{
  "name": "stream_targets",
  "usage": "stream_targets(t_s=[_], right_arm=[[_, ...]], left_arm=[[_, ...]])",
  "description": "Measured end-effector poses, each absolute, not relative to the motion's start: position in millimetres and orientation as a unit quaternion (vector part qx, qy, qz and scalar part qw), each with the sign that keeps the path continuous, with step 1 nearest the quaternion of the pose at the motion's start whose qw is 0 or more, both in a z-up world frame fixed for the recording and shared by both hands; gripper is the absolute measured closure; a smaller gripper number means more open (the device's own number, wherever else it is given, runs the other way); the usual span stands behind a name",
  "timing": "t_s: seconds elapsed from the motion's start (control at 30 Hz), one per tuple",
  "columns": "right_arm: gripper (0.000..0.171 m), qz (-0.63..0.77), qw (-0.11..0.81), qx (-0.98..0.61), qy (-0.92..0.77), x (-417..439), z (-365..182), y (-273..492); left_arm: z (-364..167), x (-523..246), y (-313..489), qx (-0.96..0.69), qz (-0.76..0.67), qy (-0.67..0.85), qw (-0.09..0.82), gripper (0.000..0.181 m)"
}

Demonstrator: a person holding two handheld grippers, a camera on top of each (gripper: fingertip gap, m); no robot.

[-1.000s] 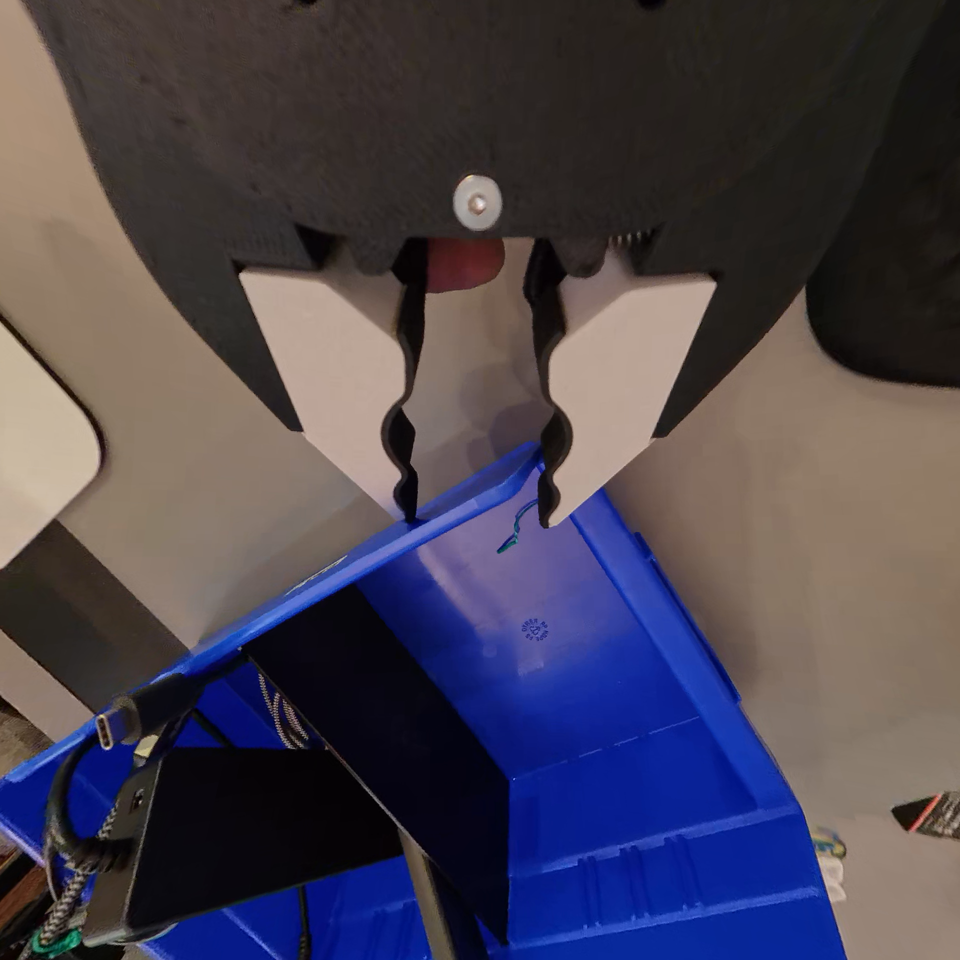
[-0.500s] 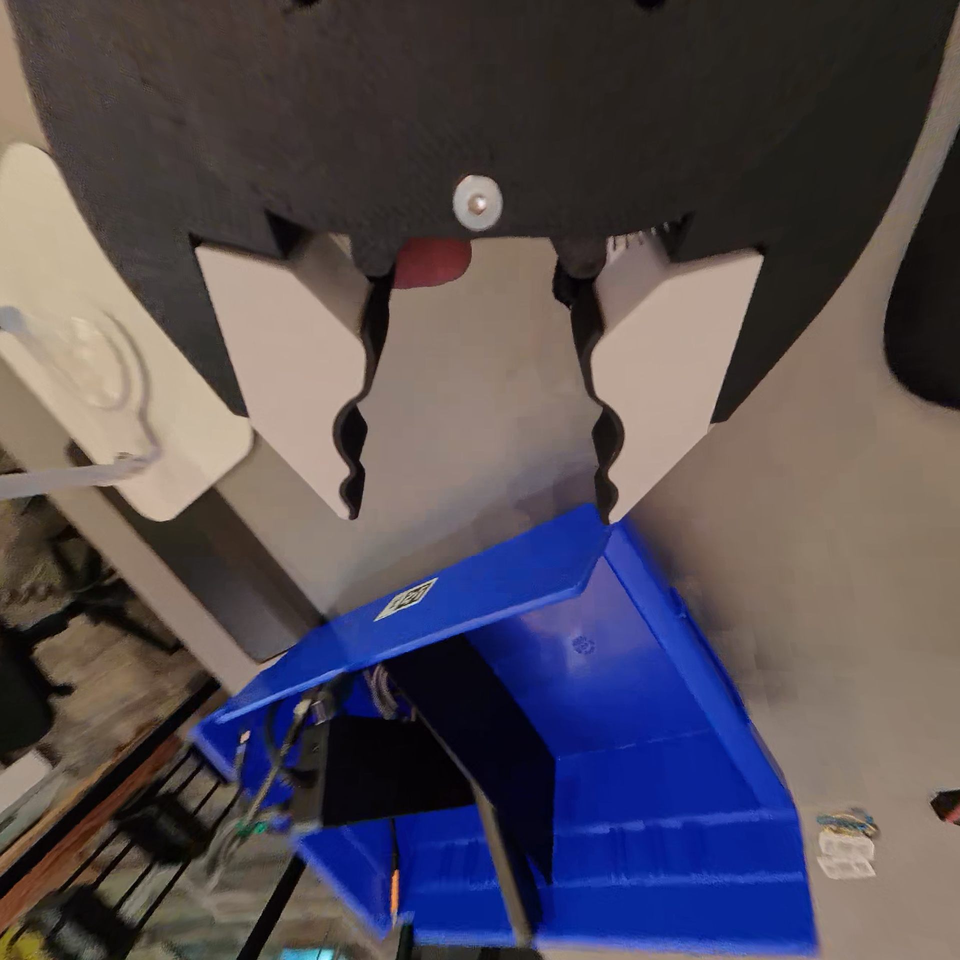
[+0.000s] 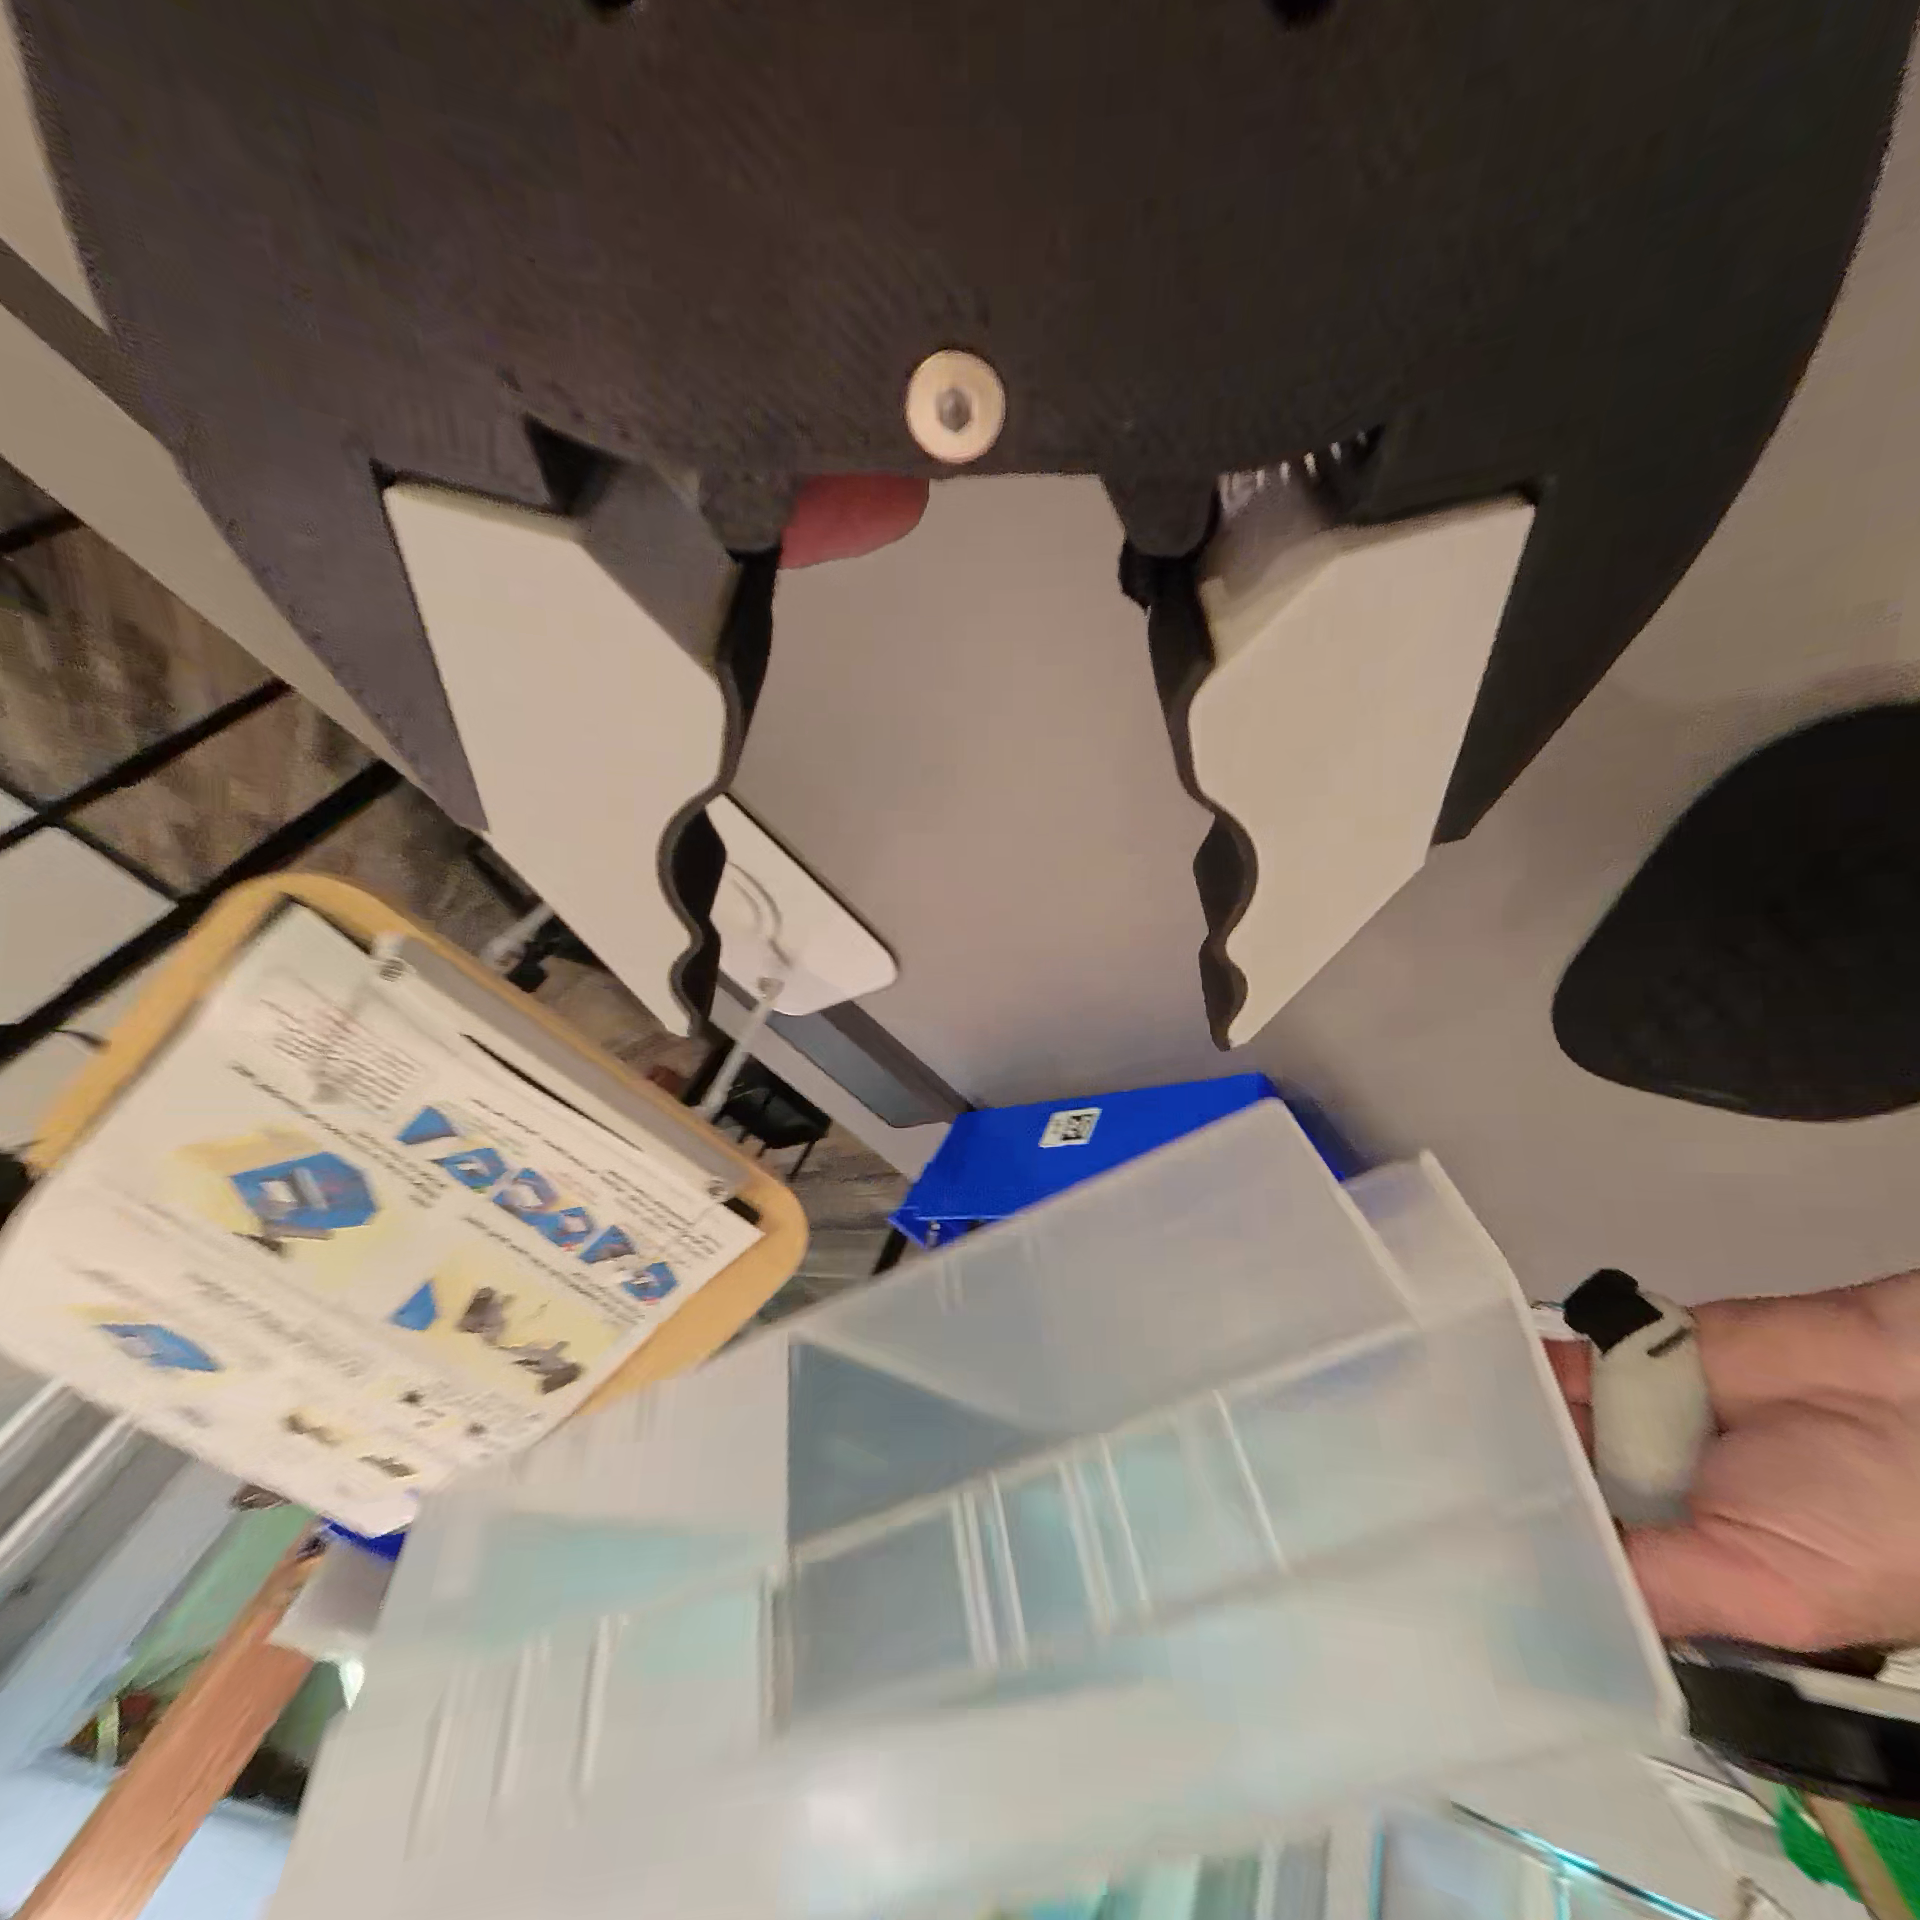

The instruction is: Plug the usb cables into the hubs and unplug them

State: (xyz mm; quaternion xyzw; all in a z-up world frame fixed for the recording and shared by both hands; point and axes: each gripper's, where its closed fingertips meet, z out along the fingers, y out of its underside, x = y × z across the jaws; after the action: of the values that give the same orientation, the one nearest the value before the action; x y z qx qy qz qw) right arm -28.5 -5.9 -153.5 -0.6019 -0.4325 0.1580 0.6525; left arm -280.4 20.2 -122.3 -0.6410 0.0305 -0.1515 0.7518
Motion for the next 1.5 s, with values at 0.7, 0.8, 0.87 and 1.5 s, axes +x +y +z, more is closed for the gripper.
stream_targets(t_s=[0.7, 0.8, 0.87, 1.5], right_arm=[[0.091, 0.150, 0.659, -0.687, -0.266, 188.6, -196.2, -18.4], [0.095, 0.153, 0.642, -0.712, -0.241, 204.5, -215.6, -3.9], [0.097, 0.133, 0.639, -0.723, -0.227, 218.9, -225.0, 5.6], [0.121, 0.044, 0.568, -0.810, -0.139, 315.0, -292.0, 79.9]], left_arm=[[-218.2, 65.8, 136.3, -0.742, -0.255, 0.208, 0.583, 0.177], [-237.1, 94.1, 141.2, -0.755, -0.237, 0.229, 0.567, 0.177], [-249.6, 106.5, 146.7, -0.767, -0.232, 0.225, 0.554, 0.176], [-297.5, 178.4, 161.0, -0.800, -0.235, 0.250, 0.492, 0.147]])
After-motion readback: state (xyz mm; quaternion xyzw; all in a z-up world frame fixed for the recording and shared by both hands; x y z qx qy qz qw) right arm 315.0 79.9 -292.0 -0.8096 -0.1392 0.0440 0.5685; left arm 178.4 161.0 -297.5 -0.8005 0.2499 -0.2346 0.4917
